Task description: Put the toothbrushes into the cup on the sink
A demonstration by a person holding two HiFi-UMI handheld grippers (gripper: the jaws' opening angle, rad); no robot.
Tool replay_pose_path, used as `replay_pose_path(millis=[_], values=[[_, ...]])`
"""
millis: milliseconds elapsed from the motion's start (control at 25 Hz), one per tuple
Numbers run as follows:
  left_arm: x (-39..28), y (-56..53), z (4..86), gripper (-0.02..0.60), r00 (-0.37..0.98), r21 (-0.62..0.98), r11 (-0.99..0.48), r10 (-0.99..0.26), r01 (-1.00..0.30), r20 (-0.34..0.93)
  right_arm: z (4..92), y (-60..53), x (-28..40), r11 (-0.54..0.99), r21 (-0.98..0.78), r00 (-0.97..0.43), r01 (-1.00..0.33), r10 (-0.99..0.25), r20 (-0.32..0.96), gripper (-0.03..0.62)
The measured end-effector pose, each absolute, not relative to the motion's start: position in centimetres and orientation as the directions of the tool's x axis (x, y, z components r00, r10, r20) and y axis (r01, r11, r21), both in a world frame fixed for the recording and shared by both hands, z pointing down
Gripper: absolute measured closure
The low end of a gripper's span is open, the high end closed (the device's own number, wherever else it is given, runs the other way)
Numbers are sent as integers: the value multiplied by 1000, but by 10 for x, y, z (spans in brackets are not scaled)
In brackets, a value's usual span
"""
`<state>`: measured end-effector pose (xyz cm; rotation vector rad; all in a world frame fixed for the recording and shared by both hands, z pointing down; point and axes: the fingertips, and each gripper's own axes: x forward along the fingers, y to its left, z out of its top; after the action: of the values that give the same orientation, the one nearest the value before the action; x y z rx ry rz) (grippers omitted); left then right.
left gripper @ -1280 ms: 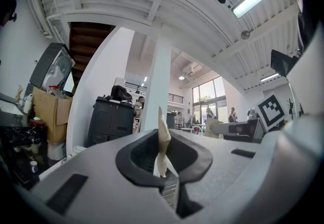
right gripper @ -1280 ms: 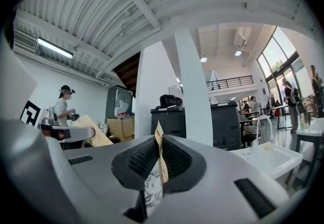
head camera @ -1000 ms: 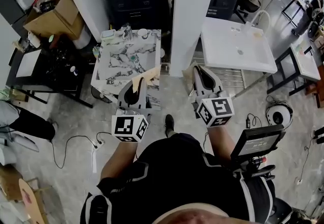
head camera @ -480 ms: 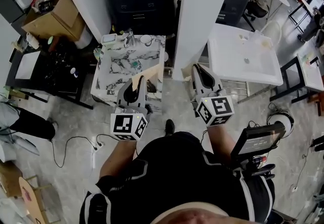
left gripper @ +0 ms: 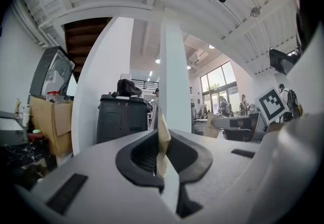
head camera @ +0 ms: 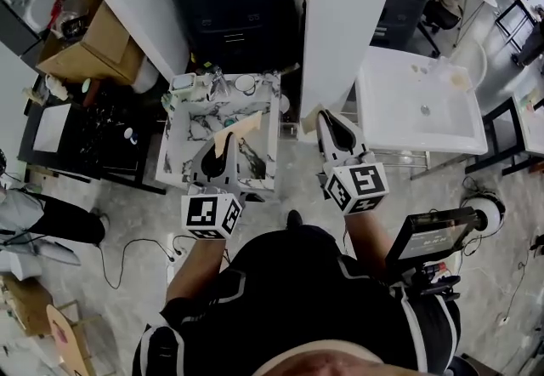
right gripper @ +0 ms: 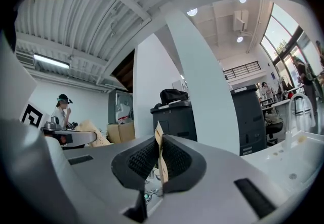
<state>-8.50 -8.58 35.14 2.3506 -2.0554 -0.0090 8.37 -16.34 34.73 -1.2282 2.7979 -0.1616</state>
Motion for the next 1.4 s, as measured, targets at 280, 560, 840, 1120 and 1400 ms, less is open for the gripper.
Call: replay_pose_path(millis=[280,560,840,1120,1400], values=[[-87,-125,357,549,141,23,-141,-990,-990,22,346,-198,77,687,-122,-689,-716,-724,-32,563],[-103,-142,352,549,136,15,-136,-991,-991,10,342,-215,59,693,-117,-695,-711,-718,-29,563],[-144,-155,351,549,157,34,-157,-988,-987,-14,336,-222,23,673,-98,-672,-733,-739,-44,563],[-197,-171,351,549,231,48,-232,-973,-972,-20,335,-234,-21,605,-114,-605,-788,-796,-38,563],[-231,-188,359,549,275,75,-275,-961,-958,-15,331,-251,-56,572,-105,-571,-814,-820,-39,563]])
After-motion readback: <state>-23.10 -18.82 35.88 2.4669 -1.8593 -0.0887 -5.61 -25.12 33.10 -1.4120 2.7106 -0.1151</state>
